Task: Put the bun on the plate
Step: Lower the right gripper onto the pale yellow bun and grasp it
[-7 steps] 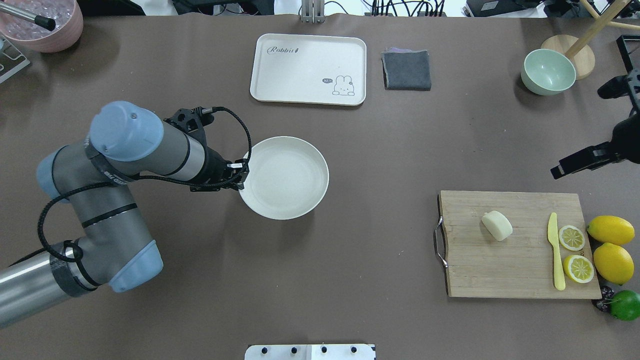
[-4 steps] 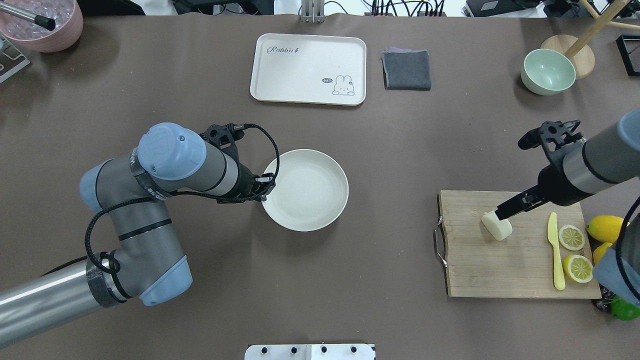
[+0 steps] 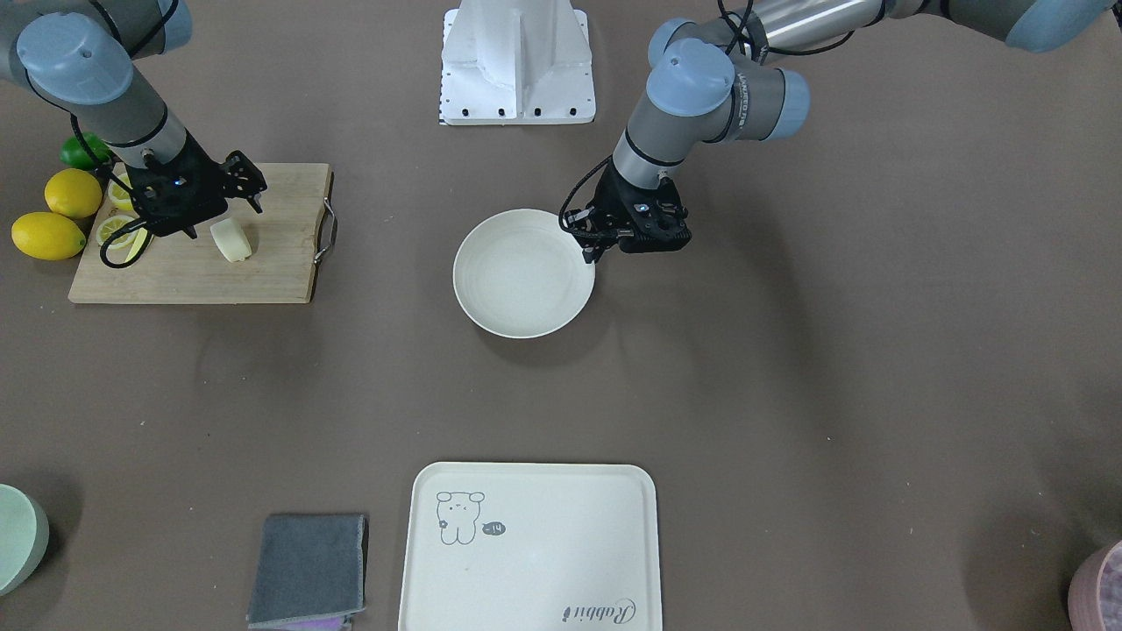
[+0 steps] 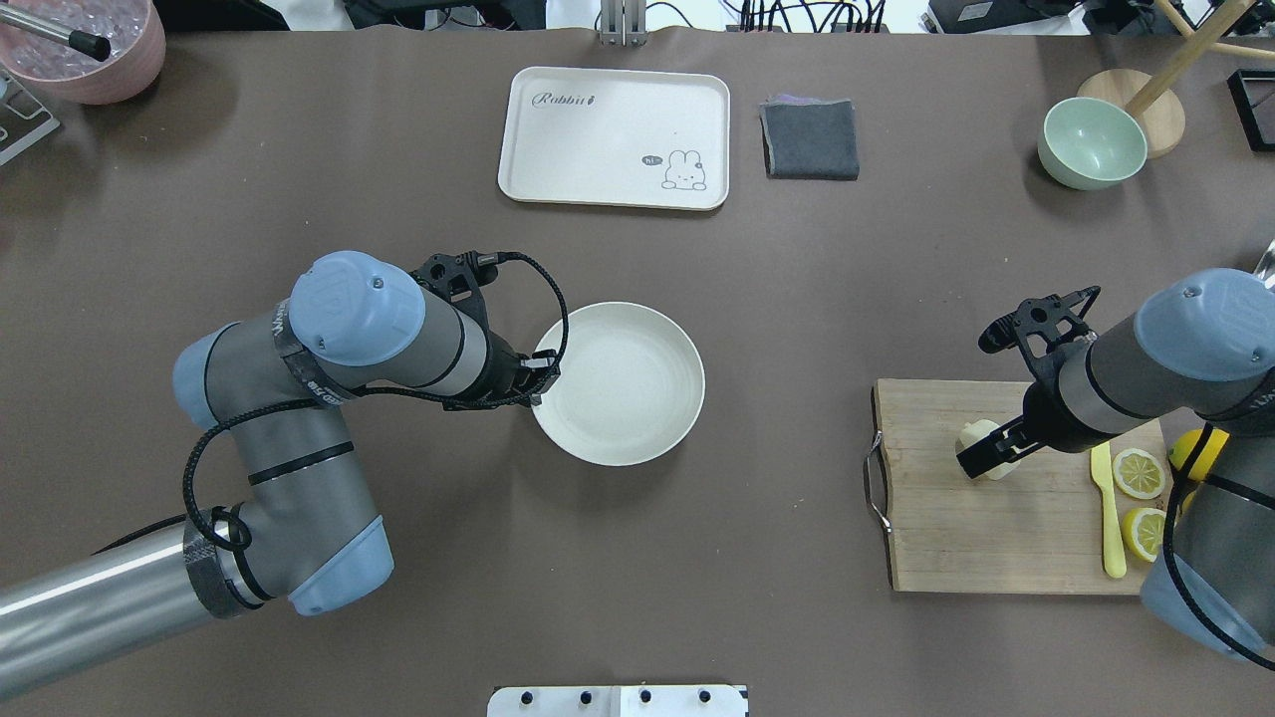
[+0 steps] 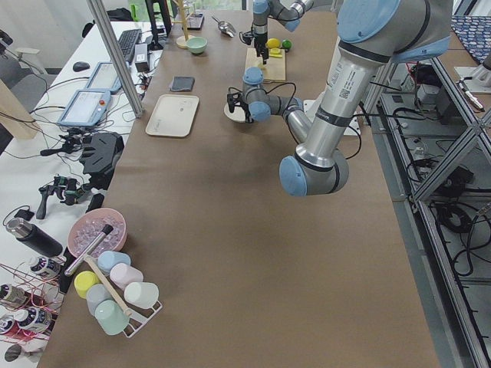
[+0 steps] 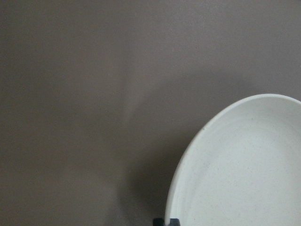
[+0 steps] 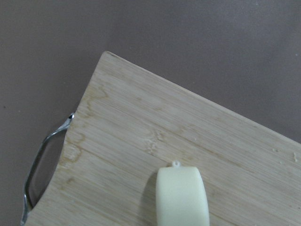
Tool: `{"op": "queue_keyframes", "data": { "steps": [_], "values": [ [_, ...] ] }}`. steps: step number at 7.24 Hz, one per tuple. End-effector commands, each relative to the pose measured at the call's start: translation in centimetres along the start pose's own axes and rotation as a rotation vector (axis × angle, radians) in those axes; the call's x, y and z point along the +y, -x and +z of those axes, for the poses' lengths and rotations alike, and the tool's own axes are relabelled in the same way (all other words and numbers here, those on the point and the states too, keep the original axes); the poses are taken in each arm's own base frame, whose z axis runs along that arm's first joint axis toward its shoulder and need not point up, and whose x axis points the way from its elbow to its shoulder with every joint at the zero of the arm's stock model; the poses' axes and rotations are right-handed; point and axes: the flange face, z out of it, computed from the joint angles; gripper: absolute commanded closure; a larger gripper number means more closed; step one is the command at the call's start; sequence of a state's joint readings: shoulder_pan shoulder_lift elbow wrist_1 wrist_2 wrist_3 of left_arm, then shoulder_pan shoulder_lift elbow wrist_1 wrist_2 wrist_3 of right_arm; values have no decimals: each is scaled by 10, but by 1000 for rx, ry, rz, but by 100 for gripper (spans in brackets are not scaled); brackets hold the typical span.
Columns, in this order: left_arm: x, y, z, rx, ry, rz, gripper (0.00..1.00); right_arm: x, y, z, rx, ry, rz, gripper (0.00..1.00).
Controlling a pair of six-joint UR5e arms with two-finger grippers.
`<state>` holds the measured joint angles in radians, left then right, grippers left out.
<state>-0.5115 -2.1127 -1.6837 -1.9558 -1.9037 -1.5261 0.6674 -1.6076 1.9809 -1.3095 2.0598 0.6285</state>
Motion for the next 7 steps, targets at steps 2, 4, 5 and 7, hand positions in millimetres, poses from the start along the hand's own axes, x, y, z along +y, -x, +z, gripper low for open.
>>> {"op": "queue_keyframes", "data": {
  "steps": [2, 4, 5, 7],
  "values": [
    [6, -6, 1, 5, 8, -23, 100, -2, -6, 12, 25, 9, 3, 5],
    [7, -6, 2, 3, 8, -21, 100, -4, -9, 21, 31, 20, 4, 7],
    [9, -4, 6, -2, 12, -19, 100, -4, -10, 24, 34, 25, 6, 7],
    [11, -5, 7, -2, 5, -12, 45, -5, -11, 25, 36, 27, 9, 10]
  ]
}}
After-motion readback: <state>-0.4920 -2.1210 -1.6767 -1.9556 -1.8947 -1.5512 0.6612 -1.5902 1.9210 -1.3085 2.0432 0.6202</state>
